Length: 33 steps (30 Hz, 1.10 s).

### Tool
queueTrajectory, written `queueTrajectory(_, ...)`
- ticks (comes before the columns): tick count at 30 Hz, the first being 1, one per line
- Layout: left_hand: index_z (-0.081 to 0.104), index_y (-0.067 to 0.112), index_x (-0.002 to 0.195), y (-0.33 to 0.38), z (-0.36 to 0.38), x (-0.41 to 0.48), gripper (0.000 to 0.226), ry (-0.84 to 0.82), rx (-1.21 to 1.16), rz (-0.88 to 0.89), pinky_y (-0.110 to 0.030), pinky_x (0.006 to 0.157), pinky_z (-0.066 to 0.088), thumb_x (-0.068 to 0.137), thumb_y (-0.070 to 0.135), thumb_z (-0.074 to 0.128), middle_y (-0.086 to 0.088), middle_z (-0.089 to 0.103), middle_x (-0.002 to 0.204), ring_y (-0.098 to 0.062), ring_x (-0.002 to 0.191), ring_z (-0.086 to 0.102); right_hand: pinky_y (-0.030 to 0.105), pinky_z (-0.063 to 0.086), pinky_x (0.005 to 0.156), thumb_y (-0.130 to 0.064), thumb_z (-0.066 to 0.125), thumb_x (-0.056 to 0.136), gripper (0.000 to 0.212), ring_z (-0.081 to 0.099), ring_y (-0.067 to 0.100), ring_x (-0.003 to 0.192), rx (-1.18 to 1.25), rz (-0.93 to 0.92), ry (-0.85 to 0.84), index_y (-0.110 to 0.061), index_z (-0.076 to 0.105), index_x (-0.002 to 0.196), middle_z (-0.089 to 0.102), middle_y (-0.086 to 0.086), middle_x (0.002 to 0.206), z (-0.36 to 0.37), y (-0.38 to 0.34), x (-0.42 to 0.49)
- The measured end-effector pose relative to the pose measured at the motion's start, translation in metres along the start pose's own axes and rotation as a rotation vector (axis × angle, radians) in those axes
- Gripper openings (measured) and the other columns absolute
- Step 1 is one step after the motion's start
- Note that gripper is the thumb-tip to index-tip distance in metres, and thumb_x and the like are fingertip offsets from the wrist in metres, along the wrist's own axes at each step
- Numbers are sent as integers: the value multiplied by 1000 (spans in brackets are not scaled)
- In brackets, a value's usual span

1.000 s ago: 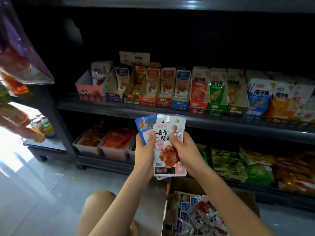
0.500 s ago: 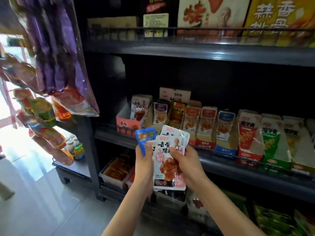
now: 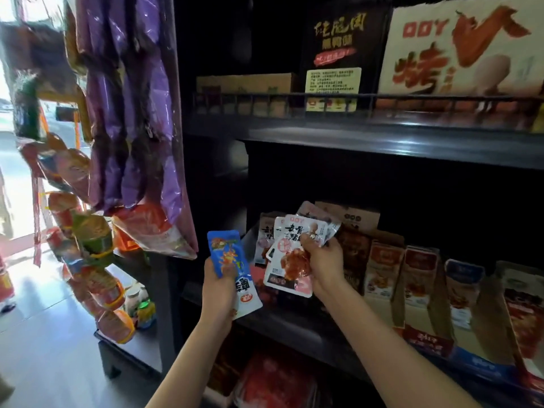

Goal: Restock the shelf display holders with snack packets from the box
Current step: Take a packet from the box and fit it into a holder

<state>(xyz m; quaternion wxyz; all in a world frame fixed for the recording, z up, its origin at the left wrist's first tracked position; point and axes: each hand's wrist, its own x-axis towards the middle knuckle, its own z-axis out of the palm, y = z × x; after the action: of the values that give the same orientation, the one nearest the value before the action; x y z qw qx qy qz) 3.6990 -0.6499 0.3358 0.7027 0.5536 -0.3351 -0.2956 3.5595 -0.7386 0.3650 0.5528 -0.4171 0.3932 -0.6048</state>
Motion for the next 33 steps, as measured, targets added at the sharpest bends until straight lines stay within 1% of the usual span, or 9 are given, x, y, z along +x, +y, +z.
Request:
queueTrajectory(4,46,16,118,-2,-1,35,19,15,91,49,-29,58,48,99,16,44,-6,61,95,-22,76,63,54,49,94,-17,70,85,48,60,33,109,-27,-51,47,-8,47,127,61,15,121,32,16,43)
queueTrajectory(7,47,17,111,-3,-3,54,14,20,97,56,-35,66,50,98,14,46,-6,61,90,-23,73,62,54,53,83,-13,72,83,30,65,35,90,19,-58,67,-5,57,108,66,19,102,47,22,74)
queueTrajectory(11,45,17,110,-5,3,64,13,-19,91,82,-15,49,47,99,11,44,1,58,85,-12,68,58,35,49,59,-5,72,81,21,56,20,58,-11,-122,-54,-19,60,91,62,10,75,61,36,90)
queueTrajectory(14,43,19,111,-8,7,71,14,-18,58,66,-9,43,43,99,10,44,2,57,87,-10,69,58,42,51,64,-6,73,79,27,59,24,64,-66,-144,-91,-27,62,92,68,8,81,70,41,93)
queueTrajectory(18,44,18,114,-15,8,78,18,30,-16,23,-24,54,48,99,8,43,-1,58,91,-15,72,60,46,54,64,-17,74,79,17,67,35,74,-223,-206,-93,-25,61,87,69,13,82,77,47,89)
queueTrajectory(23,43,18,114,-18,10,78,17,31,-9,54,-16,48,49,99,9,42,2,57,91,-10,71,59,28,51,62,-5,71,82,12,64,23,78,-405,-125,-146,-10,62,87,66,6,81,70,54,84)
queueTrajectory(27,42,20,114,-18,9,77,18,19,2,55,-10,43,44,99,9,43,5,56,89,-8,71,58,33,51,83,-3,79,72,33,62,21,97,-788,-124,-298,-6,66,103,66,4,102,62,36,93)
queueTrajectory(30,42,19,116,-18,11,76,19,10,8,55,-20,52,47,99,10,43,3,57,91,-10,72,60,30,48,81,-20,83,70,50,60,21,100,-1135,-227,-341,-17,63,116,65,0,107,52,24,93)
queueTrajectory(33,43,19,118,-19,13,76,20,10,-5,42,-26,57,47,99,11,44,0,59,95,-14,75,62,31,50,83,-24,83,70,51,62,20,101,-1188,-253,-353,-23,63,117,68,-1,111,44,23,94)
